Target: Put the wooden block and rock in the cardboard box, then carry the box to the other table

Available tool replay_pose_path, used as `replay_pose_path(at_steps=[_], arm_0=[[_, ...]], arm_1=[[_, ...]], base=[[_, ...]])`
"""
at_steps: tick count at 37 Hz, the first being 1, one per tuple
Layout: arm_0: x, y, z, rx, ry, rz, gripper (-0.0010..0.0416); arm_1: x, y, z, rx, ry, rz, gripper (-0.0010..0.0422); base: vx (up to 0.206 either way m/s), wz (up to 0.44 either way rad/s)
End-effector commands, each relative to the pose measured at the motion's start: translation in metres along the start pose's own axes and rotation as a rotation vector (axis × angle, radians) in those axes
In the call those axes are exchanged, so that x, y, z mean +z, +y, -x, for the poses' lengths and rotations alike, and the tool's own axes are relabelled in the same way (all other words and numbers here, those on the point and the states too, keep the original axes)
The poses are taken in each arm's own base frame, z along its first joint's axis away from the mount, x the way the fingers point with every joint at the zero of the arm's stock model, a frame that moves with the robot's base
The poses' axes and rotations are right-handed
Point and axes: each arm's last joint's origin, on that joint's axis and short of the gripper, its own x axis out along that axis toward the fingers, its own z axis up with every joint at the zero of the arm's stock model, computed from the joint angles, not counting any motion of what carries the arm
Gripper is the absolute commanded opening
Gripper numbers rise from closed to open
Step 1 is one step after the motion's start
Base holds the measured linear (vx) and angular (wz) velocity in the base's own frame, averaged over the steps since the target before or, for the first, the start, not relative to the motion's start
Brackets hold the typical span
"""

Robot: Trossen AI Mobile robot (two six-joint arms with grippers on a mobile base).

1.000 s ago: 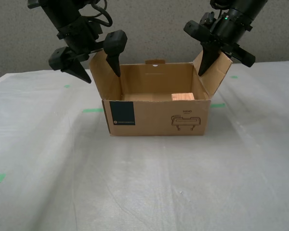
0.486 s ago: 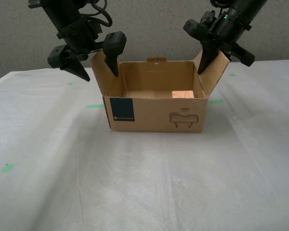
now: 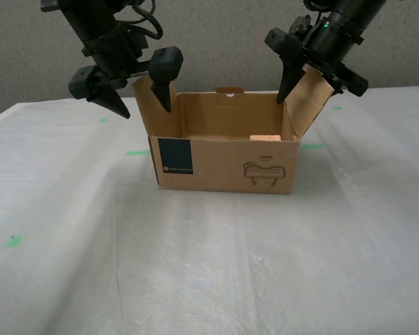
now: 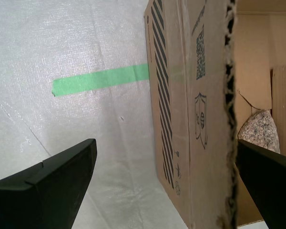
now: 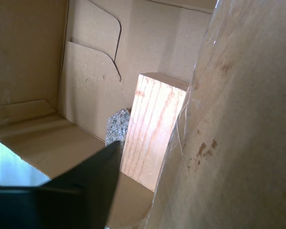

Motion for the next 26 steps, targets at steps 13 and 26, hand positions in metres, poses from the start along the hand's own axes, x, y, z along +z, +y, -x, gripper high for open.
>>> replay_pose_path(at_steps=[13, 26], arm_0=[[0.0002, -0.0009, 0.0006, -0.041, -0.009, -0.008, 0.0362], [-0.0003, -0.0009, 0.0008, -0.042, -0.003, -0.025, 0.0395]], arm_1=[[-0.0001, 0.0003, 0.0, 0.005, 0.001, -0.025, 0.0389], [0.0004, 0.0005, -0.0001, 0.02, -0.007, -0.047, 0.0389]], base=[[0.0, 0.0], [0.0, 0.0]])
